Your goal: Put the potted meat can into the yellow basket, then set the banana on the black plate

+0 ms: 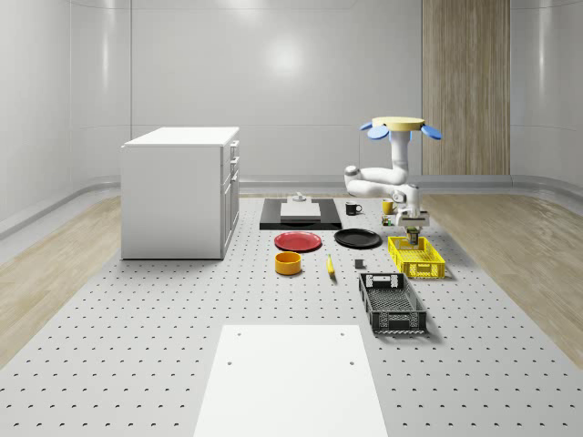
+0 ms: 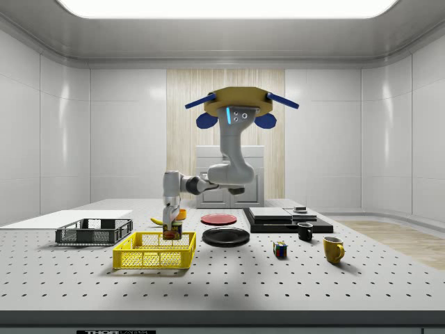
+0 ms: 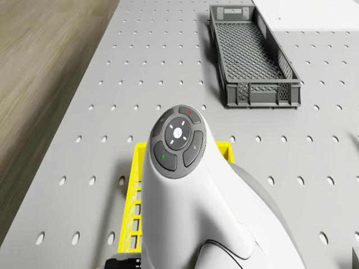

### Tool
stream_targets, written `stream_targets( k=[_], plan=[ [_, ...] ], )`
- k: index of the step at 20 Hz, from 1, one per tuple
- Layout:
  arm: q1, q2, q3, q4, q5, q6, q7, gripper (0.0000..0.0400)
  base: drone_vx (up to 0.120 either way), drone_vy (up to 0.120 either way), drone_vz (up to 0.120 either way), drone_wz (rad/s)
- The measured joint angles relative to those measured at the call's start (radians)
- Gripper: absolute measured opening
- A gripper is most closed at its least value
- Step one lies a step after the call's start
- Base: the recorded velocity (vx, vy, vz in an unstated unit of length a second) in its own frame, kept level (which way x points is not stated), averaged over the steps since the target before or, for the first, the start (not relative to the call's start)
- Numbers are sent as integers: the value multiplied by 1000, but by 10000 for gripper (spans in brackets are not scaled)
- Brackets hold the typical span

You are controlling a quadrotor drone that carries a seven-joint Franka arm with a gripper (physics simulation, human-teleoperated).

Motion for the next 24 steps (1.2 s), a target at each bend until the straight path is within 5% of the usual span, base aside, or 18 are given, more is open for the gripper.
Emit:
stream_targets(
  k=[15, 19, 24],
  plan=[
    [-18, -18, -136, 35, -125, 66, -3, 288, 21, 0, -16, 0],
    [-23, -17, -169, 46, -153, 80, -4, 355, 0, 0, 0, 0],
    [-19, -15, -153, 41, -138, 72, -5, 387, 0, 0, 112, 0]
  ],
)
